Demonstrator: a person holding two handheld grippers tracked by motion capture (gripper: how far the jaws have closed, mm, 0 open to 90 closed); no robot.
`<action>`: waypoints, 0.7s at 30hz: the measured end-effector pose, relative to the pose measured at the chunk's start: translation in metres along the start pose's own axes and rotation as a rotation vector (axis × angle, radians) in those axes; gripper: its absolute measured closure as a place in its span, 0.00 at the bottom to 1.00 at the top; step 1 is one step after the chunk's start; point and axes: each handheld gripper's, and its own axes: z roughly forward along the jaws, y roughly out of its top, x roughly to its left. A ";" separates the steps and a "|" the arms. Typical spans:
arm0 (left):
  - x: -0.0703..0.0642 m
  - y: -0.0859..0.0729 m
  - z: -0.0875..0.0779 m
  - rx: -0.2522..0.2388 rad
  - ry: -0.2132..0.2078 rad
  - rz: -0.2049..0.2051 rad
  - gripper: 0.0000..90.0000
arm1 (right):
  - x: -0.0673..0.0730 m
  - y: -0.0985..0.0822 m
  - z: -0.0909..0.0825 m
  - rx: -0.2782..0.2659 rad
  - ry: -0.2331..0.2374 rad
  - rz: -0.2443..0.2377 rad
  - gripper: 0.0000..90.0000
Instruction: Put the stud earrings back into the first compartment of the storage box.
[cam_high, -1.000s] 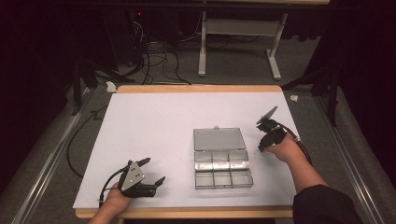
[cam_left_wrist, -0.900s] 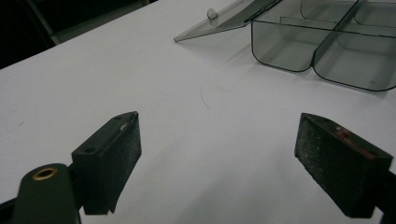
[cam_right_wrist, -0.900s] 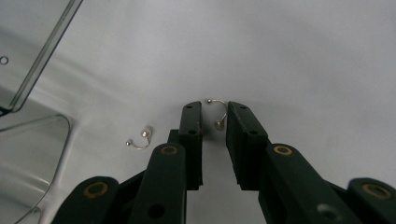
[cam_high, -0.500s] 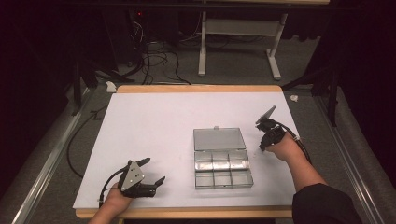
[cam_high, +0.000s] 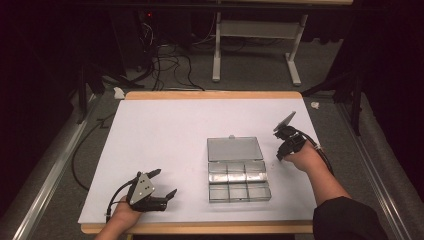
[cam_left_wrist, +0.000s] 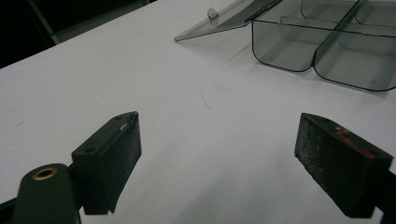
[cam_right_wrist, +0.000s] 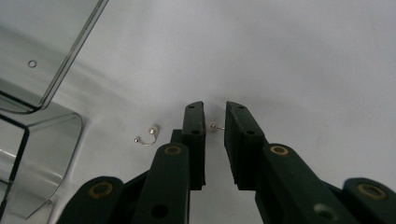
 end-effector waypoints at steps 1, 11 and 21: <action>0.000 0.000 0.000 0.000 0.000 0.000 0.17 | -0.001 0.001 0.001 -0.001 0.000 -0.006 0.86; 0.000 0.000 0.000 -0.001 -0.002 0.002 0.17 | 0.003 0.004 0.011 0.047 -0.028 -0.006 0.92; 0.000 0.000 0.000 -0.001 -0.001 0.000 0.17 | 0.002 0.002 0.005 0.015 -0.020 -0.028 1.00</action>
